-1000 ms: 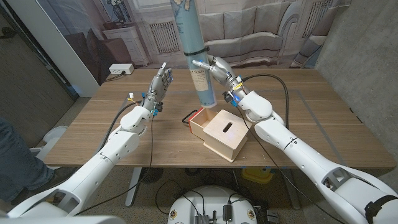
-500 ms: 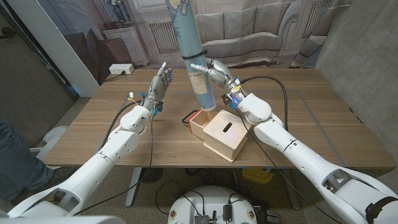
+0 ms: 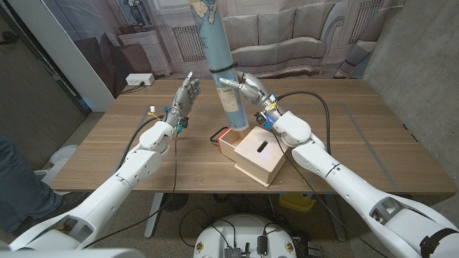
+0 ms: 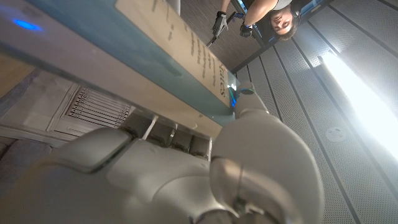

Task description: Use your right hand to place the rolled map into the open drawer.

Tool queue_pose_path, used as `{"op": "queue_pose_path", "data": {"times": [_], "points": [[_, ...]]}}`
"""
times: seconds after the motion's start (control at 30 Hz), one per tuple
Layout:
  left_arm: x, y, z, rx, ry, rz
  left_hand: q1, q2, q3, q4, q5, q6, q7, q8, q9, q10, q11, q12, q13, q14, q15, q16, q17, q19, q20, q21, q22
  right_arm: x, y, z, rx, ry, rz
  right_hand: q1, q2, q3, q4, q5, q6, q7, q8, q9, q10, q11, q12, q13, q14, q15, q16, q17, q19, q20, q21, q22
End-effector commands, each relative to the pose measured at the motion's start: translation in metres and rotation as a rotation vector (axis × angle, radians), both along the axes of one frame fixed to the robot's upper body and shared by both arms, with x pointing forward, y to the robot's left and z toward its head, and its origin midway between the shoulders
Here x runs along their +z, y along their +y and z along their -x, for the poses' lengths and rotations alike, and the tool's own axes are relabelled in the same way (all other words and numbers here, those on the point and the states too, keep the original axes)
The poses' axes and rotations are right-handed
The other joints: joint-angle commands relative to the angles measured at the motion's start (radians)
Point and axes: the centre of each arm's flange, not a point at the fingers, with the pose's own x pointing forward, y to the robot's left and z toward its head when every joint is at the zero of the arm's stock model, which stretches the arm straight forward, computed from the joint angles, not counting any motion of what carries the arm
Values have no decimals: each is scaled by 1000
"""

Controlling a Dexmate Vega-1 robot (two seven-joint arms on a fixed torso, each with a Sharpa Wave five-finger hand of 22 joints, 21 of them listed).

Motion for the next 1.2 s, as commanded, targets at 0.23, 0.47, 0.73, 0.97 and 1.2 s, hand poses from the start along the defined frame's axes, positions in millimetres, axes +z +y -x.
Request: {"op": "queue_pose_path", "data": {"times": [0.23,0.47,0.73,0.97,1.2], "points": [[0,-3,-6,-8,10,-3,3,6,-5,1,-5,5,-1,0,2,-7,-2,1,3,-10,-3,5,2,-54,-13,7,4,-17,-3,-10,-18,67,1,-44,39,97,100,-1,73,-69,1,2,3,-7,-2,4,-13,-137,-3,3,-8,-135,-7,-1],[0,-4,-7,-11,10,-2,4,7,-6,0,-5,5,-1,0,2,-8,-3,1,3,-10,-2,5,2,-53,-14,8,4,-23,-7,-13,-28,93,-9,-46,38,98,100,-1,75,-68,1,2,4,-8,-3,4,-17,-136,-2,2,-13,-132,-9,-1],[1,-4,-8,-12,8,-4,4,8,-7,0,-5,5,0,0,2,-7,-2,1,3,-10,-1,5,2,-53,-13,8,4,-26,-9,-14,-35,101,-18,-46,38,99,100,-1,75,-70,0,2,4,-6,-3,4,-22,-131,-3,2,-16,-130,-10,-1],[3,-5,-10,-13,11,-10,5,8,-8,0,-6,5,0,0,2,-8,-2,1,3,-10,-3,5,2,-53,-14,8,4,-30,-12,-14,-51,94,-33,-47,37,100,100,-2,76,-71,0,2,2,-8,-4,4,-27,-127,-3,2,-19,-127,-12,-2],[6,-7,-11,-18,11,-18,5,9,-9,0,-6,4,0,0,2,-7,-2,1,3,-11,-2,4,2,-53,-13,8,4,-32,-15,-13,-65,79,-46,-49,25,96,98,-3,80,-67,1,2,2,0,-4,4,-24,-119,-1,0,-15,-118,-10,-2]]}}
